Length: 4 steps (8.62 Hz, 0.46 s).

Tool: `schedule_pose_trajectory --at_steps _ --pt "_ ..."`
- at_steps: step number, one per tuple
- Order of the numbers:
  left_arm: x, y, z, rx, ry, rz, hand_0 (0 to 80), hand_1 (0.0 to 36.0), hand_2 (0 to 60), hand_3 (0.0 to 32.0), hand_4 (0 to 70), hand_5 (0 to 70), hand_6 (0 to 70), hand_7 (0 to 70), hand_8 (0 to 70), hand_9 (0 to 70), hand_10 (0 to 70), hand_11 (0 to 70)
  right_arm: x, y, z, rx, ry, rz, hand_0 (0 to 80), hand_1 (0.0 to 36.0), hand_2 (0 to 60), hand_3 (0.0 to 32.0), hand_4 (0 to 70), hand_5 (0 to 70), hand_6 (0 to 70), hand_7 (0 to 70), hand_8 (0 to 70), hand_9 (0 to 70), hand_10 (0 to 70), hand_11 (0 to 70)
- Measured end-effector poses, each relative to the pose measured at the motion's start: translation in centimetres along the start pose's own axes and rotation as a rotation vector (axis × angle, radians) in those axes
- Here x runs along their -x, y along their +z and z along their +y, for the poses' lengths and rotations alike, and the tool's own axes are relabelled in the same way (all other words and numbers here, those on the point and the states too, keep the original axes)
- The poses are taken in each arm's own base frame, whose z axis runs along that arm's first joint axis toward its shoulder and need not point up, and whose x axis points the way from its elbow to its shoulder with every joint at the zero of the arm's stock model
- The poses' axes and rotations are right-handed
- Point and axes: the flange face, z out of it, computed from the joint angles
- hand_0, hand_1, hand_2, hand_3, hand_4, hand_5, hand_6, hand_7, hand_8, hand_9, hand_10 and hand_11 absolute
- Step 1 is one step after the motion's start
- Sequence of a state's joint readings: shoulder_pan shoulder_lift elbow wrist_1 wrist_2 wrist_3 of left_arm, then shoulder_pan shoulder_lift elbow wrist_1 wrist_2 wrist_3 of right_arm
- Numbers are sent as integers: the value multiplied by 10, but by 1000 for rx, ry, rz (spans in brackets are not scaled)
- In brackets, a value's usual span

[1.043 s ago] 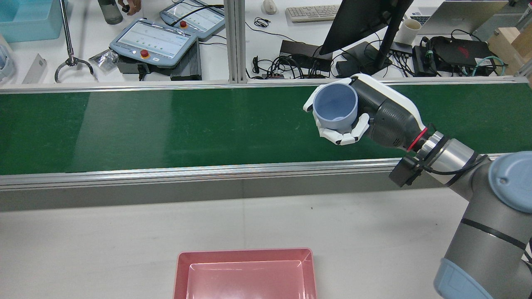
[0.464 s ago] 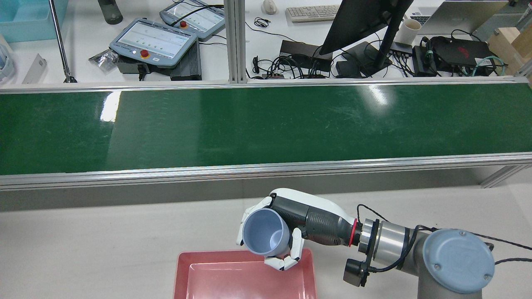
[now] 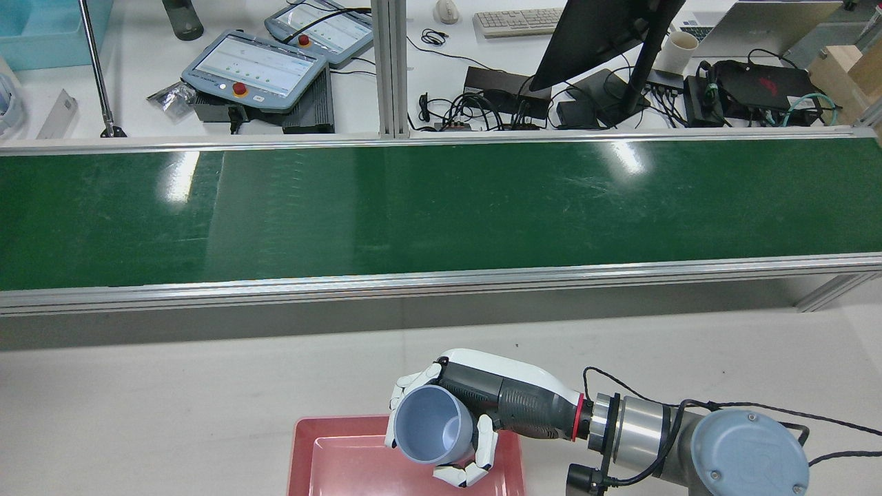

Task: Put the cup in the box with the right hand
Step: 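Lift the cup off the conveyor and carry it toward the pink box, then lower the cup into the pink box and open the right hand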

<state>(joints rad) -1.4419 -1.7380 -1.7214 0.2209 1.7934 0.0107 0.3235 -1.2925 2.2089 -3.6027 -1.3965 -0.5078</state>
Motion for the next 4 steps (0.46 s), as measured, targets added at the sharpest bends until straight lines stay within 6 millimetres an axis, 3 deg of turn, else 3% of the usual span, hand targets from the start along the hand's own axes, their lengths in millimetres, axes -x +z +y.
schedule_pose_trajectory --at_steps 1,2,4 --pt "0 0 0 0 0 0 0 0 0 0 0 0 0 0 0 0 0 0 4 1 1 -10 -3 -35 118 0 0 0 382 0 25 214 0 29 0 0" --pt "0 0 0 0 0 -1 0 0 0 0 0 0 0 0 0 0 0 0 8 3 3 -13 -2 -63 18 0 0 0 387 0 20 194 0 28 0 0" --pt "0 0 0 0 0 -1 0 0 0 0 0 0 0 0 0 0 0 0 13 4 7 -14 -1 -93 0 0 11 0 358 0 20 178 7 63 0 0"
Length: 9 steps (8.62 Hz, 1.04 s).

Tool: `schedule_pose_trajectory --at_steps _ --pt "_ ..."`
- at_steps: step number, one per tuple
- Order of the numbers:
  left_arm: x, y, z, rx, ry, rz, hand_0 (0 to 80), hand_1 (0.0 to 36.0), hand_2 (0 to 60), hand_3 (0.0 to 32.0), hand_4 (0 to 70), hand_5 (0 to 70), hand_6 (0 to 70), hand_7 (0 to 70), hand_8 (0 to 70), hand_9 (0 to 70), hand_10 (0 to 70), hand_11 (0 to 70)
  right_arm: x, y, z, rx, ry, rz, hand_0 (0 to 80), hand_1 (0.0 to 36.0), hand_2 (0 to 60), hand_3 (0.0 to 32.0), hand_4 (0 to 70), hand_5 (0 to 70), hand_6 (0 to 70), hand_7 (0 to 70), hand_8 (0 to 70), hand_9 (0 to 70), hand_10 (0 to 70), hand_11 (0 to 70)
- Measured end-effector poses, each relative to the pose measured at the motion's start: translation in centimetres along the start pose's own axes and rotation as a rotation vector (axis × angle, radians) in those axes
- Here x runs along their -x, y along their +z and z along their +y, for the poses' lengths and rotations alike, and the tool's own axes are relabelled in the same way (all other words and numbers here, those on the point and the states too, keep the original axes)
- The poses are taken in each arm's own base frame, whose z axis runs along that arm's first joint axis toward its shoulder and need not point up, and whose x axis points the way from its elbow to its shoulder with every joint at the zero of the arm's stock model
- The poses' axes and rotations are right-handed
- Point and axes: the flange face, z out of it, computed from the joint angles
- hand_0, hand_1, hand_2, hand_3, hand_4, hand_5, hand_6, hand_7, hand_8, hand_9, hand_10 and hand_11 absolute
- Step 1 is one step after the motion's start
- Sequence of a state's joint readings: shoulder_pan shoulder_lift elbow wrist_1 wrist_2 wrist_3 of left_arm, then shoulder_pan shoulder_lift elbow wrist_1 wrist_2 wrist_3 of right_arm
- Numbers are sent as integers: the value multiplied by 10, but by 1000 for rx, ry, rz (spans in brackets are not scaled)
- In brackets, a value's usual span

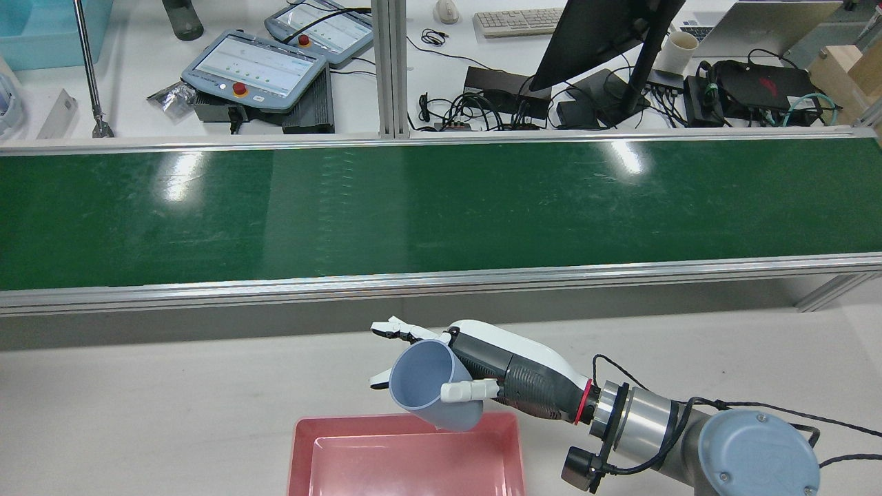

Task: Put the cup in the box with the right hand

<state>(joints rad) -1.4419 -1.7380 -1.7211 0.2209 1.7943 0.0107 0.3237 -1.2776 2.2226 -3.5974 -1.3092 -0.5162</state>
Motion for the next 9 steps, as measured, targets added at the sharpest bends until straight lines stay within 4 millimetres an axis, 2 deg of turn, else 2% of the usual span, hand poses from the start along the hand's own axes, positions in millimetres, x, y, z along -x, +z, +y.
schedule_pose_trajectory --at_steps 1,2,3,6,7,8,9 --pt "0 0 0 0 0 0 0 0 0 0 0 0 0 0 0 0 0 0 1 0 0 -2 0 -7 0 0 25 0 339 0 21 175 11 69 0 0" --pt "0 0 0 0 0 0 0 0 0 0 0 0 0 0 0 0 0 0 1 0 0 -3 0 -10 37 0 28 0 339 0 25 184 18 79 0 0" --pt "0 0 0 0 0 0 0 0 0 0 0 0 0 0 0 0 0 0 2 0 1 -3 1 -11 0 0 73 0 304 0 27 192 21 84 0 0" --pt "0 0 0 0 0 0 0 0 0 0 0 0 0 0 0 0 0 0 2 1 2 0 4 -15 69 0 16 0 355 0 33 222 27 100 0 0" --pt "0 0 0 0 0 0 0 0 0 0 0 0 0 0 0 0 0 0 3 0 3 2 7 -16 72 0 49 0 325 0 35 225 31 104 0 0" --pt "0 0 0 0 0 0 0 0 0 0 0 0 0 0 0 0 0 0 7 -1 4 2 10 -30 295 1 16 0 324 0 36 211 35 106 0 0" --pt "0 0 0 0 0 1 0 0 0 0 0 0 0 0 0 0 0 0 18 -3 5 -3 14 -64 352 8 35 0 293 0 36 199 39 107 0 0"
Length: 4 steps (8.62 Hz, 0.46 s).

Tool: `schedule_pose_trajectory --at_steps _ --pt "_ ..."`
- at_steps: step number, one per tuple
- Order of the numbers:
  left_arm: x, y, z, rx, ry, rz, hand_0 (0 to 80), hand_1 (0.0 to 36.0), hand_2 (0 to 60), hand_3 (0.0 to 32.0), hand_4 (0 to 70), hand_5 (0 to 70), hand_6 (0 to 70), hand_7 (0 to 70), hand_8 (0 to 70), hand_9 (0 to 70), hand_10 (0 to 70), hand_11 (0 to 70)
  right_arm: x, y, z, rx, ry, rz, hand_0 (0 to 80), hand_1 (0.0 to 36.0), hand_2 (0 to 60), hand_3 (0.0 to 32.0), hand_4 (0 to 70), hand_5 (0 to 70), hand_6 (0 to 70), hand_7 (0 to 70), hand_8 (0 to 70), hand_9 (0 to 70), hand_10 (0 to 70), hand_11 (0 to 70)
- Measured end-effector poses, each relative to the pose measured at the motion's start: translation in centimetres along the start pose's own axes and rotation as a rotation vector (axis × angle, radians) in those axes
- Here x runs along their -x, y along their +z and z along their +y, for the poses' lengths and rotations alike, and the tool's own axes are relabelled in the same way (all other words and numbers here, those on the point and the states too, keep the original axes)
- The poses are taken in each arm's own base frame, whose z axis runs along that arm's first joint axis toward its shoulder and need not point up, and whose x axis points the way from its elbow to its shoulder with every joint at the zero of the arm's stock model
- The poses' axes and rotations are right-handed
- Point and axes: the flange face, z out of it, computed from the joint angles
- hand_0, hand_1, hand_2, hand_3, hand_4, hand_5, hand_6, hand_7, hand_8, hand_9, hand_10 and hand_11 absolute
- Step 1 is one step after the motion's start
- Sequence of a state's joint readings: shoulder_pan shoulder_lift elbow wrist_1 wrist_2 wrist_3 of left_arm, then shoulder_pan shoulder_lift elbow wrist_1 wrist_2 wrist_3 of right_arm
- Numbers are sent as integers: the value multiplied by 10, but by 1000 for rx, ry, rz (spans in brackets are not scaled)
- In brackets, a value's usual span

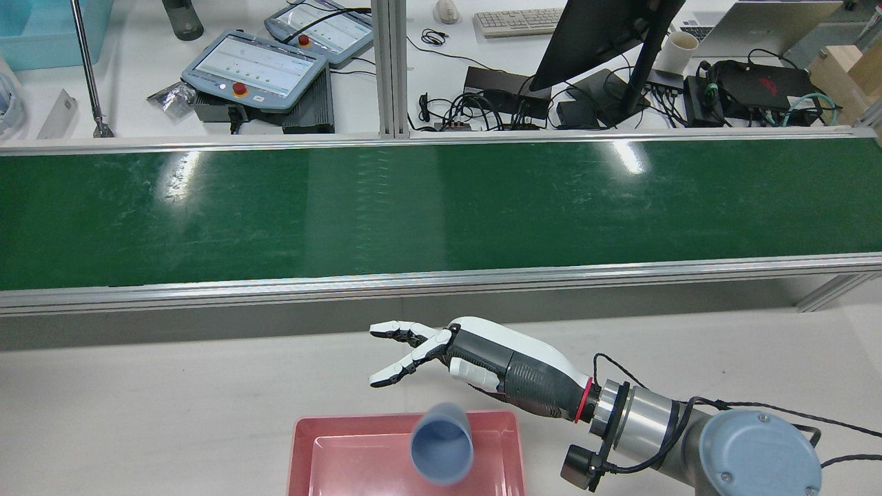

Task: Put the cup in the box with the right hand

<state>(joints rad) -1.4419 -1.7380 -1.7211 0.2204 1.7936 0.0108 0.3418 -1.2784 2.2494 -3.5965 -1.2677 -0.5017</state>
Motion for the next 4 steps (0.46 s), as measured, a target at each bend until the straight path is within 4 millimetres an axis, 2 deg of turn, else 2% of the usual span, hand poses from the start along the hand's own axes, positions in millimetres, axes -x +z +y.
schedule_pose_trajectory --at_steps 1,2,3,4 --pt "0 0 0 0 0 0 0 0 0 0 0 0 0 0 0 0 0 0 19 -1 0 -13 15 -65 412 8 22 0 298 3 38 204 37 106 0 0" --pt "0 0 0 0 0 0 0 0 0 0 0 0 0 0 0 0 0 0 40 -4 1 -28 26 -145 438 52 80 0 276 13 46 235 37 110 0 0" --pt "0 0 0 0 0 0 0 0 0 0 0 0 0 0 0 0 0 0 66 -9 0 -49 28 -238 443 37 52 0 303 11 52 270 35 114 0 0" --pt "0 0 0 1 0 0 0 0 0 0 0 0 0 0 0 0 0 0 94 -15 -5 -70 23 -322 450 20 24 0 333 10 49 252 40 117 0 0"
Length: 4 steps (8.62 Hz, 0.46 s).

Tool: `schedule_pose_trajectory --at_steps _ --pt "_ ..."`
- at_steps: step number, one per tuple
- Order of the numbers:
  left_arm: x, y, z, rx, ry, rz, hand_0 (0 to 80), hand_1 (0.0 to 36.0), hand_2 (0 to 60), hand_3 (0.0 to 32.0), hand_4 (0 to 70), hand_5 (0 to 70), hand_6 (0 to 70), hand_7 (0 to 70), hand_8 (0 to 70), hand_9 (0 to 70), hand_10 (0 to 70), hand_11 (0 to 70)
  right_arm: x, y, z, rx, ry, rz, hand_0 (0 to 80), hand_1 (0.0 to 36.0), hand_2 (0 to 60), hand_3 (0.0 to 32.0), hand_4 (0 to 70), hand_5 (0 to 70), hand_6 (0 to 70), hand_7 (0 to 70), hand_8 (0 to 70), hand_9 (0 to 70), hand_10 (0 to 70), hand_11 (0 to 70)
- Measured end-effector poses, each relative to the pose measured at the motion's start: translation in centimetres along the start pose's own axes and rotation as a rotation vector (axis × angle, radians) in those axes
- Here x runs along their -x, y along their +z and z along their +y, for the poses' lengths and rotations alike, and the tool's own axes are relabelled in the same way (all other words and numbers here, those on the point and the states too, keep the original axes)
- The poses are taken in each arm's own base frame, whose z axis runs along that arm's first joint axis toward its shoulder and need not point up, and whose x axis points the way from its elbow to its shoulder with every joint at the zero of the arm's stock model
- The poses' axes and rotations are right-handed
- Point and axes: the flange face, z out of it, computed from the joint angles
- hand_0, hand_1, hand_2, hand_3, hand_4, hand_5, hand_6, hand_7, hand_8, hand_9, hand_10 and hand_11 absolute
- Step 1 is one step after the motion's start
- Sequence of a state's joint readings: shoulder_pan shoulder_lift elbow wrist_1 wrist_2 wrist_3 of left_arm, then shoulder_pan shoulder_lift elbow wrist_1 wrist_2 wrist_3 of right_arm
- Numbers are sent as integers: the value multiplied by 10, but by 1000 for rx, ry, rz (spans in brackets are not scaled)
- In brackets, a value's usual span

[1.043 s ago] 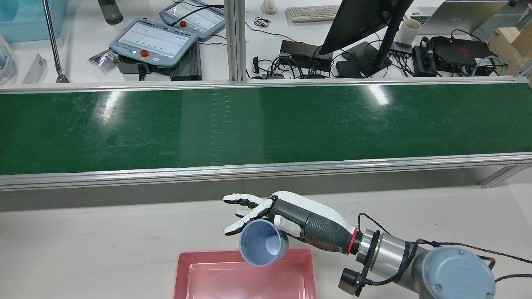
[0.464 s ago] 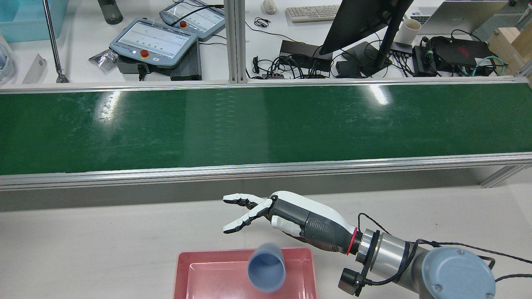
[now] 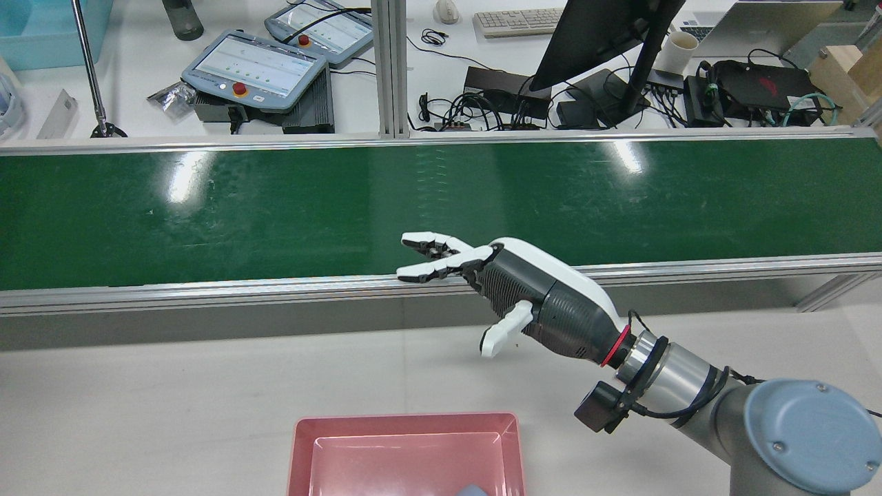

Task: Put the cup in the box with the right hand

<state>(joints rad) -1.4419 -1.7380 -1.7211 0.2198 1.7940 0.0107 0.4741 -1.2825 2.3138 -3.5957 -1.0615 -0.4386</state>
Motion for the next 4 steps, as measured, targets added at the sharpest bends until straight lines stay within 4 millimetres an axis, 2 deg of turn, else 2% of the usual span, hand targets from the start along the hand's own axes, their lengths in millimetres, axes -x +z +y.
schedule_pose_trajectory --at_steps 1,2,3,4 --pt "0 0 0 0 0 0 0 0 0 0 0 0 0 0 0 0 0 0 38 0 -12 -26 -16 -81 461 18 0 0 343 11 47 235 42 117 0 0" --pt "0 0 0 0 0 0 0 0 0 0 0 0 0 0 0 0 0 0 77 -10 -32 -67 -40 -144 446 61 82 0 285 16 45 217 41 112 0 0" --pt "0 0 0 0 0 0 0 0 0 0 0 0 0 0 0 0 0 0 121 -30 -58 -128 -81 -207 470 83 60 0 256 26 42 187 44 109 0 0" --pt "0 0 0 0 0 0 0 0 0 0 0 0 0 0 0 0 0 0 165 -59 -84 -200 -137 -265 474 80 30 0 222 29 39 170 43 104 0 0"
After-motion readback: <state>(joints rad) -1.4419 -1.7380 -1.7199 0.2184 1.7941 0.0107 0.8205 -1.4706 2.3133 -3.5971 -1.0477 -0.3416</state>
